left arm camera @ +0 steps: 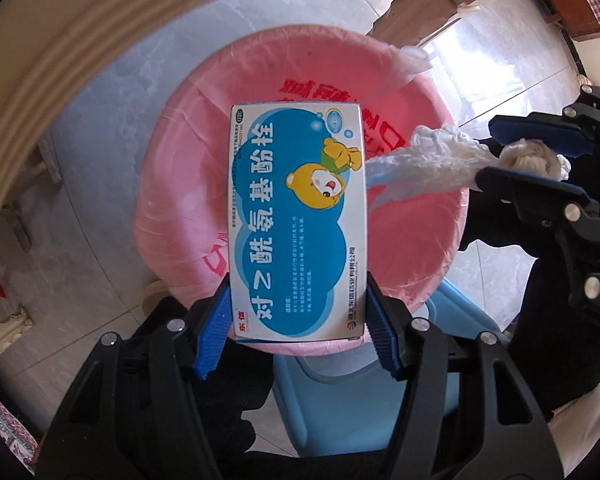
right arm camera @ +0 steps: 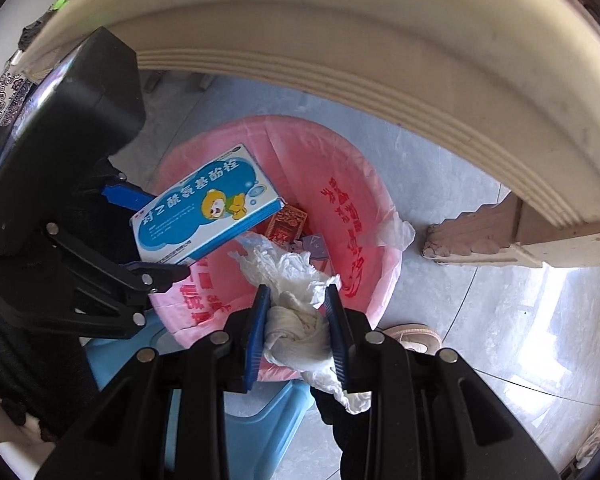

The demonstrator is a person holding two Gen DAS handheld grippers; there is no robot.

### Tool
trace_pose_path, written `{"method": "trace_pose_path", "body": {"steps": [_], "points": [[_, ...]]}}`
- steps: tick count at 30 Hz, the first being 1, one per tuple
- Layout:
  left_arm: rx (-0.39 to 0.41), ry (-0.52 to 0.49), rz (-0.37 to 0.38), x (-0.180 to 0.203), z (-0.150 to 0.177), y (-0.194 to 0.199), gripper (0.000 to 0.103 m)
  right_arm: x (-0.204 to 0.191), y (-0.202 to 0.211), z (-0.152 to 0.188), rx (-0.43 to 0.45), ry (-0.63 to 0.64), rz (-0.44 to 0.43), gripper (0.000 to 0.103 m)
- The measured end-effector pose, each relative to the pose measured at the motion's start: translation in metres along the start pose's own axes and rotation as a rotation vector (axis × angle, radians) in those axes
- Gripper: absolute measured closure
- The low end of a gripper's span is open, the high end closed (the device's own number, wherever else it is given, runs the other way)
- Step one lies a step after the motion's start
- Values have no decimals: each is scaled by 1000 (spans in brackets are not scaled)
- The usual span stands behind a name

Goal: Collect trash
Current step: 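Open the left tool to drop the medicine box while the right tool releases the tissue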

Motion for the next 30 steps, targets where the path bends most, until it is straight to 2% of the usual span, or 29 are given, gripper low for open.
{"method": "trace_pose_path", "body": {"steps": [11,15,17,20,27,29,30], "points": [[-73,78,78,-19,-17,-24,43,12,-21,0,-23,-53,-24,75],[-95,82,61,-24,-21,-27,43,13,-29,1,-32,-60,-31,74],[-82,71,41,-25,-22,-26,43,13,-32,1,-37,-59,-32,74],[-82,71,53,-25,-21,-20,43,12,-37,0,-42,-57,-37,74],[-86,90,28,-20,-22,-27,43,15,-41,-1,-43,-51,-36,74],[-85,91,22,-20,-22,-26,35,14,-41,0,-44,-51,-41,74],[-80,92,20,-21,-22,-26,35,14,-41,0,-45,-51,-46,74]]}}
Point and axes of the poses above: each gripper's, at about its wrist camera, not at the fingertips, and y roughly against the way its jaws point, x to its right, z to its underside, the point moved 5 cm from there along -y, roughly the way its jaws point, and after that the axes turned 15 degrees about y, right-handed, at the moved point
